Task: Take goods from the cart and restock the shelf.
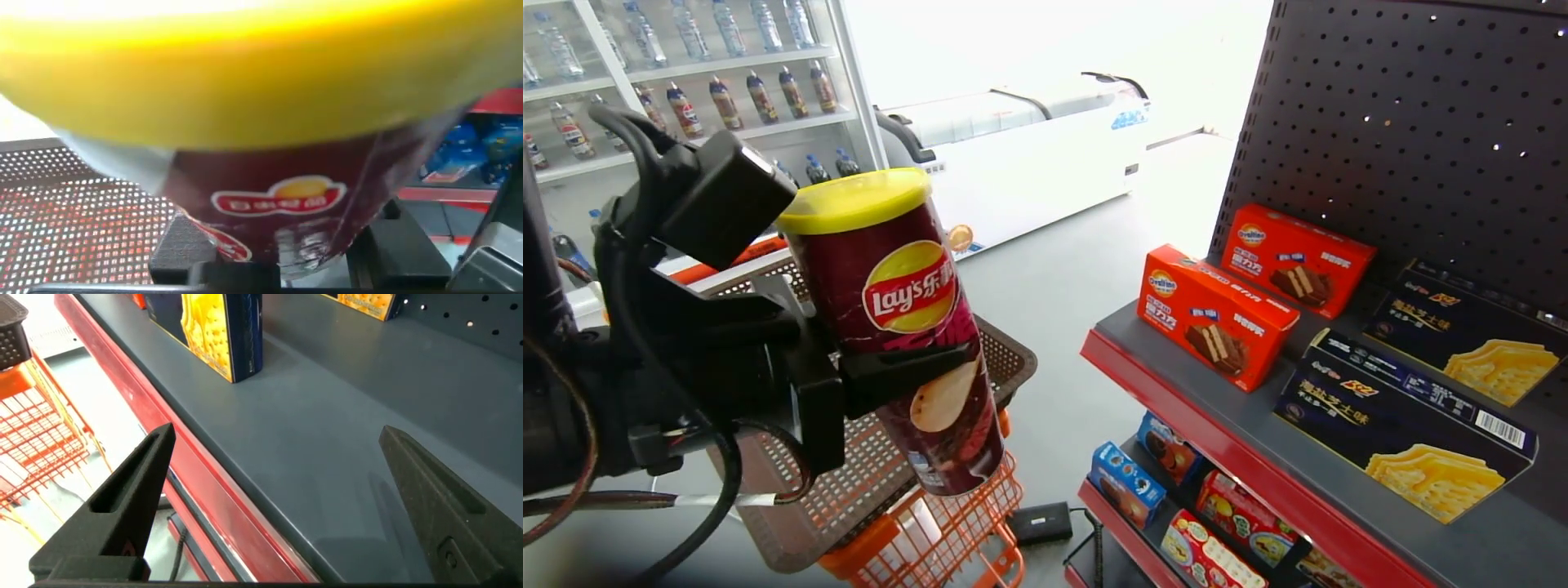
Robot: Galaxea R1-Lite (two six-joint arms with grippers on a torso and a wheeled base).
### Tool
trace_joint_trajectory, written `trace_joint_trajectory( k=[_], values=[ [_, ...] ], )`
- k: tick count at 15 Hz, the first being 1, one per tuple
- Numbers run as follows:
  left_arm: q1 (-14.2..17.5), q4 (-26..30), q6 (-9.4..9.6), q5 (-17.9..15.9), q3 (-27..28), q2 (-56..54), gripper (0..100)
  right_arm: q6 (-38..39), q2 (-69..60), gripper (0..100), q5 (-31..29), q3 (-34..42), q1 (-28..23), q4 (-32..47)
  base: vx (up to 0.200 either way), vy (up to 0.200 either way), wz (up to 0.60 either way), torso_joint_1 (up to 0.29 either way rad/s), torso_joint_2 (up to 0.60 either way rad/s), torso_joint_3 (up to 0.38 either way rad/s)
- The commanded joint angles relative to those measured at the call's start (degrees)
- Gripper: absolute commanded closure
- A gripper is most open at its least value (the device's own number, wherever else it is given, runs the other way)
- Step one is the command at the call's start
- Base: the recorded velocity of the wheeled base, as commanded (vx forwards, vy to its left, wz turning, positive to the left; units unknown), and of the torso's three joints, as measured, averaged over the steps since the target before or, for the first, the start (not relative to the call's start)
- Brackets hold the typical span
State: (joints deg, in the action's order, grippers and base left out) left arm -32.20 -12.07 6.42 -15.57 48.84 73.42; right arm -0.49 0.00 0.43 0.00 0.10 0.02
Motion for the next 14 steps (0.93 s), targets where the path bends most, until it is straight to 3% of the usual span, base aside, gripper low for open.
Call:
trace_joint_trajectory(
  k=[1,5,12,14],
  values=[
    [-2.6,1.8,-0.01,-0.1,0.6,-1.7,100,0.0,0.0,0,0.0,0.0,0.0,0.0,0.000,0.000,0.00,0.000,0.00,0.000],
    [-8.4,3.1,-0.01,-0.3,1.0,-1.4,100,0.0,0.0,0,0.0,0.0,0.0,0.0,0.000,0.000,0.00,0.000,0.00,0.000],
    [-11.0,3.1,0.08,-1.8,-1.8,-1.5,100,0.0,0.1,0,0.2,0.0,0.0,0.0,0.000,0.000,0.00,0.000,0.00,0.000],
    [-11.4,3.1,2.28,-2.3,-3.2,-1.6,100,0.0,0.1,0,0.2,0.0,0.0,0.0,0.000,0.000,0.00,0.000,0.00,0.000]
  ],
)
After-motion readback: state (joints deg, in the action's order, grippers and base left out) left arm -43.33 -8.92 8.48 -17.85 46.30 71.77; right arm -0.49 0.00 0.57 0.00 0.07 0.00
